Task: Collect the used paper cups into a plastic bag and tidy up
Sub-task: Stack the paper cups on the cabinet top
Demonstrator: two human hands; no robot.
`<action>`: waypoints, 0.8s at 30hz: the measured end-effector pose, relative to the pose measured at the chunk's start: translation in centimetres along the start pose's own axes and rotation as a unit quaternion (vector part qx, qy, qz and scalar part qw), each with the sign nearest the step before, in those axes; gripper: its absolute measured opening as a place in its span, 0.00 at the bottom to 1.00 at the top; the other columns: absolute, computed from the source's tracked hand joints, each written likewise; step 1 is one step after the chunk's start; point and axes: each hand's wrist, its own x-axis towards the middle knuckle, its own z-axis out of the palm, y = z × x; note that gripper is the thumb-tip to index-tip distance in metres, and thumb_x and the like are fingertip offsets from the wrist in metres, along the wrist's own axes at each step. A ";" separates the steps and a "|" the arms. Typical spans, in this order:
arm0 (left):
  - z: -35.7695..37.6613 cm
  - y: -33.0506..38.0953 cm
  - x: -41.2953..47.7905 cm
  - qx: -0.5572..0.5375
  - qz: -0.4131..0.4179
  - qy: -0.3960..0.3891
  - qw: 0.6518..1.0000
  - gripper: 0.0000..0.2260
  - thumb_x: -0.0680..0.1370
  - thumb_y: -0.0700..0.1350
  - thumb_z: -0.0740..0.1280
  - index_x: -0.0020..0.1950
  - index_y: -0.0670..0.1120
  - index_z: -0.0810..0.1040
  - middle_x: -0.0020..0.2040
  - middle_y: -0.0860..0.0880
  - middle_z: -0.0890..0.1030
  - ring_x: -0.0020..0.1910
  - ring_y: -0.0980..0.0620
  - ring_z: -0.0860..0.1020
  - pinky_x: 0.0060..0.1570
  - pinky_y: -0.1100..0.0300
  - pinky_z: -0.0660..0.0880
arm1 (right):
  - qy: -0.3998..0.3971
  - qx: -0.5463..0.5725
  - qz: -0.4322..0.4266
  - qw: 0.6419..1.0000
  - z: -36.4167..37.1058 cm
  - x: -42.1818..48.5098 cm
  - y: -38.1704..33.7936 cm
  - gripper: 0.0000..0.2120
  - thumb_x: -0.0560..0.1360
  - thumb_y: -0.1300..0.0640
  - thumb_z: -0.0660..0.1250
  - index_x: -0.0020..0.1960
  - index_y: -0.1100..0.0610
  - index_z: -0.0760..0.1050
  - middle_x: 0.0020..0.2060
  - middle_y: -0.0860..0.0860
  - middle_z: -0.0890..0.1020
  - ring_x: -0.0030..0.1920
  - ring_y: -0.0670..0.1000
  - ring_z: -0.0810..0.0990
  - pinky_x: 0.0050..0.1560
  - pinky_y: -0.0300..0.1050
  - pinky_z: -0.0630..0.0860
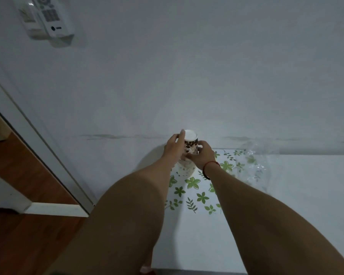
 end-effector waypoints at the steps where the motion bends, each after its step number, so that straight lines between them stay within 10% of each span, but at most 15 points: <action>1: 0.2 -0.3 -0.1 0.006 -0.009 0.000 1.000 0.23 0.81 0.60 0.52 0.66 0.48 0.74 0.59 0.47 0.78 0.57 0.47 0.75 0.60 0.55 0.71 | -0.008 -0.012 0.008 1.000 0.2 0.0 0.4 0.27 0.69 0.60 0.75 0.66 0.59 0.70 0.60 0.56 0.79 0.60 0.55 0.78 0.60 0.46 0.74; 15: 0.3 2.8 -1.0 0.076 -0.032 0.074 0.994 0.20 0.83 0.52 0.53 0.70 0.44 0.72 0.67 0.41 0.75 0.65 0.41 0.74 0.65 0.49 0.72 | -0.028 -0.229 0.020 0.973 -4.2 -1.3 1.3 0.29 0.76 0.53 0.67 0.72 0.61 0.61 0.70 0.58 0.70 0.70 0.58 0.69 0.69 0.52 0.67; 24: 6.6 5.8 -5.1 0.317 0.168 0.126 0.925 0.22 0.82 0.51 0.56 0.74 0.45 0.67 0.76 0.42 0.65 0.78 0.45 0.57 0.77 0.50 0.51 | 0.080 -0.362 0.133 0.919 -12.2 -3.7 6.1 0.36 0.76 0.41 0.61 0.77 0.58 0.54 0.77 0.58 0.57 0.77 0.60 0.53 0.76 0.62 0.47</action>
